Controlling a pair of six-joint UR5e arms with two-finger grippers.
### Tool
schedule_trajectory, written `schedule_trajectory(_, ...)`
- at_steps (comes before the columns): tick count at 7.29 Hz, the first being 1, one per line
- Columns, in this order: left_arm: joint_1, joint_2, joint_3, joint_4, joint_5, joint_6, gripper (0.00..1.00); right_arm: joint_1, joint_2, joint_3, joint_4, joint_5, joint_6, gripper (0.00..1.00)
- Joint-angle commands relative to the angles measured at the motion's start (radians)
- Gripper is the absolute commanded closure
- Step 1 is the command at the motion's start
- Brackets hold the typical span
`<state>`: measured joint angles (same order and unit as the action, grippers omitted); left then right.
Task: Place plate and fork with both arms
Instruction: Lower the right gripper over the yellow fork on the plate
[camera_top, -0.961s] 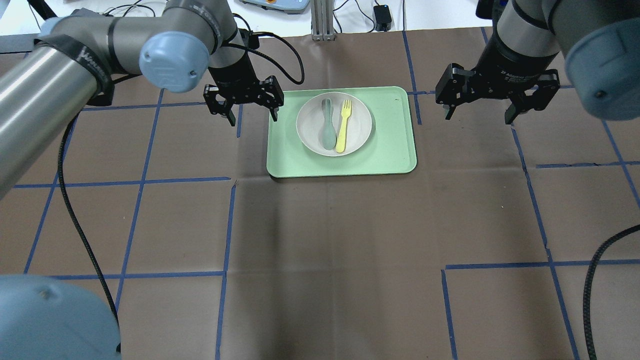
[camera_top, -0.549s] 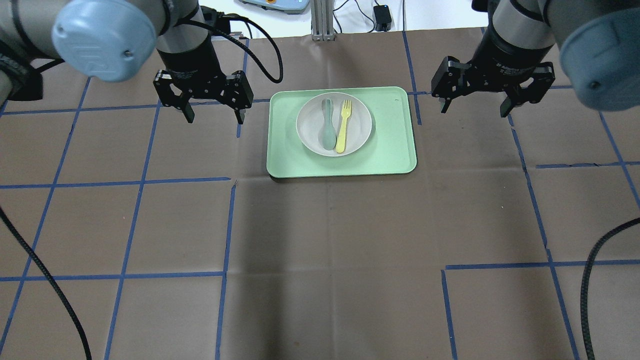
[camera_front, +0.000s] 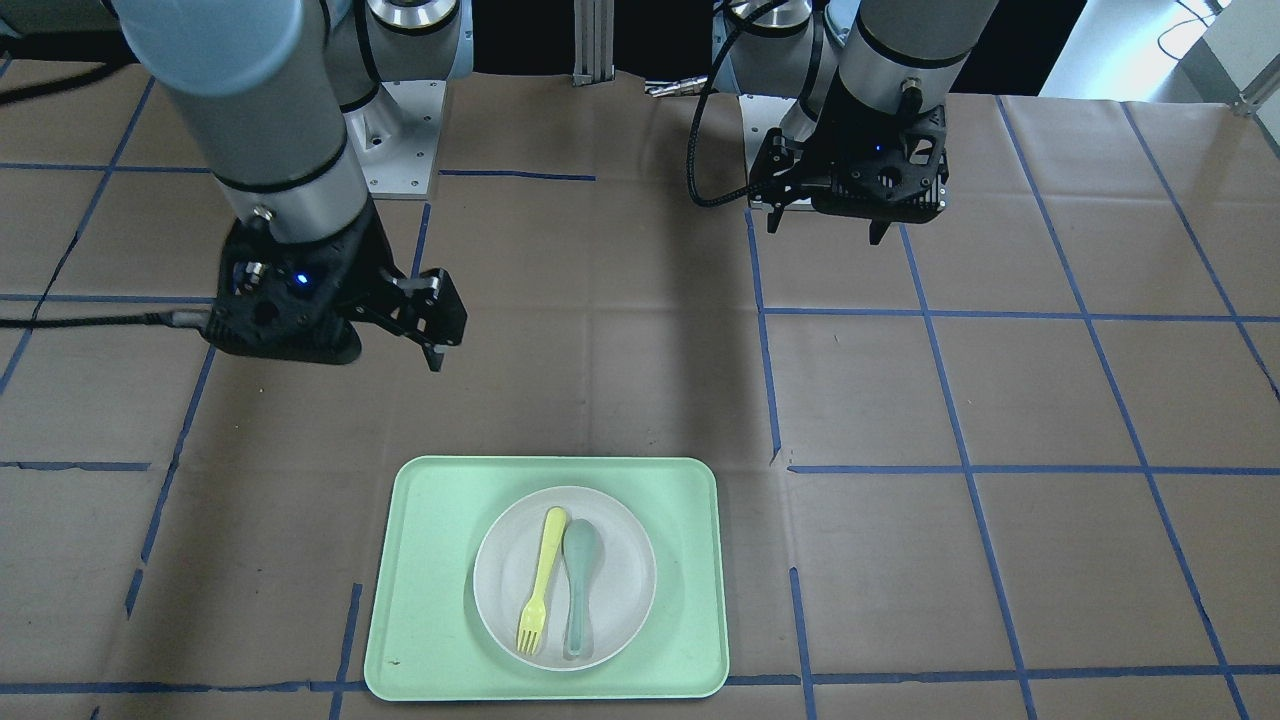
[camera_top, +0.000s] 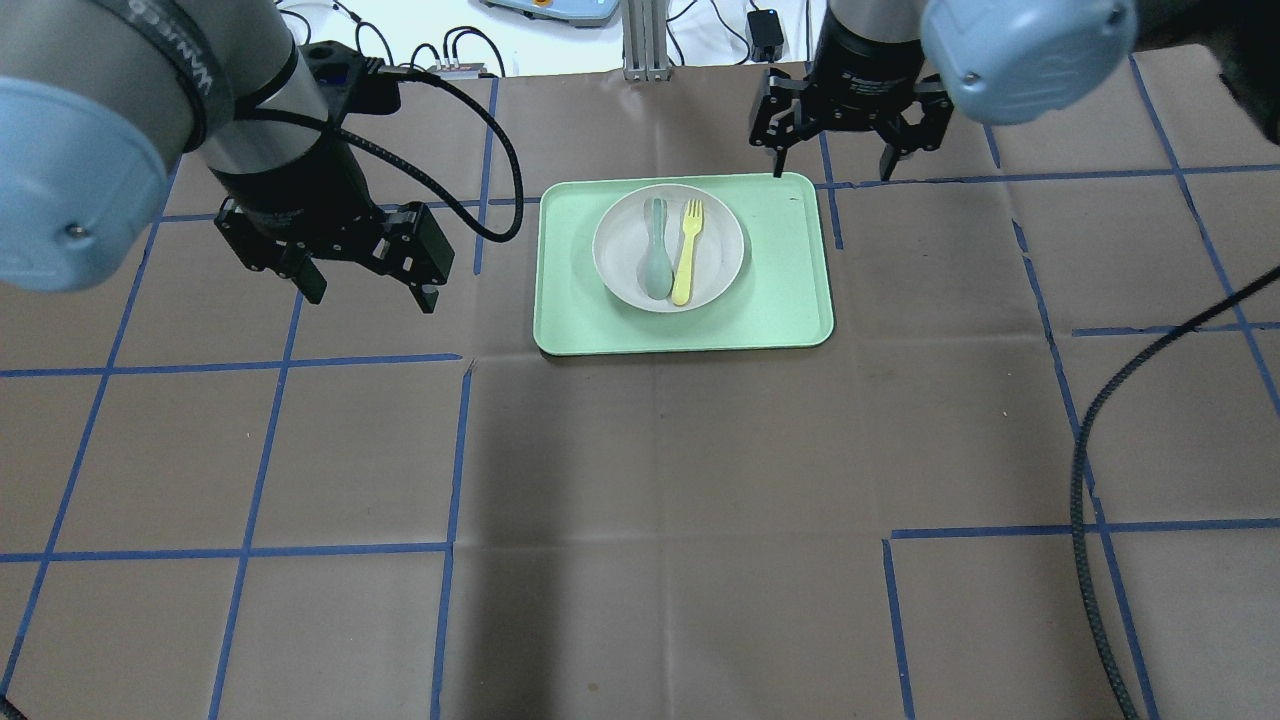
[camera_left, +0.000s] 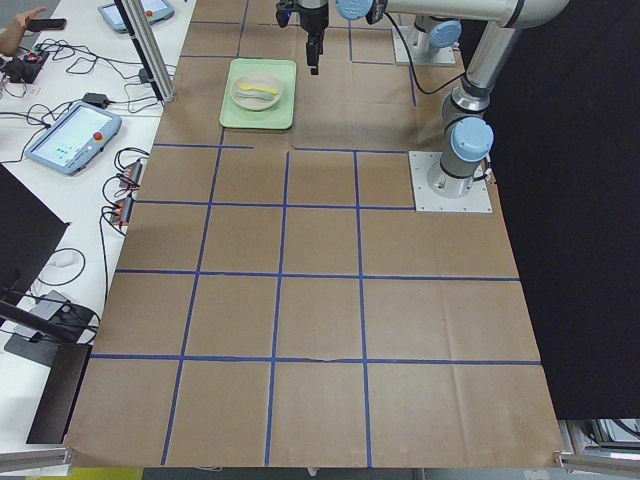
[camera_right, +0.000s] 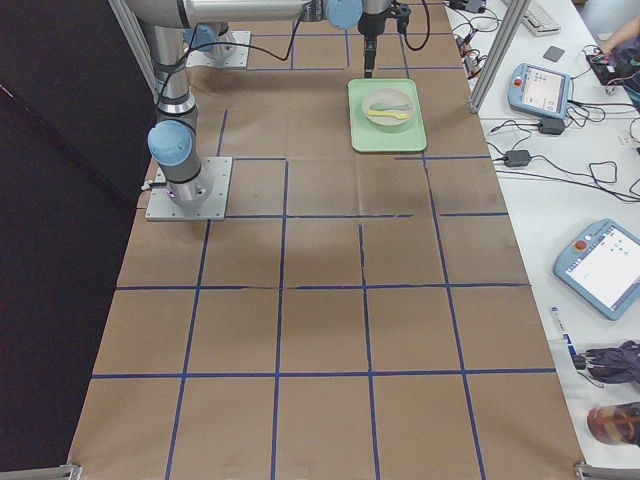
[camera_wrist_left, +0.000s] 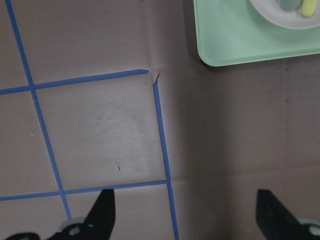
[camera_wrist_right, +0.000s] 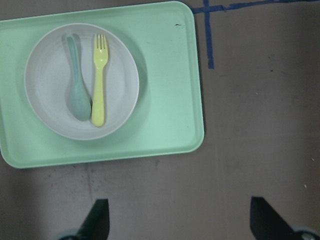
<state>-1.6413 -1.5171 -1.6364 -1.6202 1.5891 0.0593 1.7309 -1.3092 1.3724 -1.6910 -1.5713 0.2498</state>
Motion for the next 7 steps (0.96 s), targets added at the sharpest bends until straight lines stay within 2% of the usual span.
schedule_trajectory(1, 0.032, 0.046, -0.080, 0.085, 0.002, 0.010, 0.00, 0.074, 0.150, -0.097, -0.062, -0.006, 0.060, 0.00)
schedule_trajectory(3, 0.047, 0.048, -0.077, 0.054, 0.003, 0.010, 0.00, 0.098, 0.237, -0.108, -0.143, -0.006, 0.068, 0.00)
schedule_trajectory(5, 0.052, 0.046, -0.071, 0.053, 0.003, 0.010, 0.00, 0.099, 0.301, -0.110, -0.206, -0.010, 0.068, 0.15)
schedule_trajectory(6, 0.054, 0.046, -0.069, 0.052, 0.003, 0.010, 0.00, 0.099, 0.317, -0.108, -0.211, -0.012, 0.068, 0.28)
schedule_trajectory(7, 0.052, 0.046, -0.069, 0.052, 0.002, 0.008, 0.00, 0.099, 0.339, -0.110, -0.237, -0.012, 0.068, 0.35)
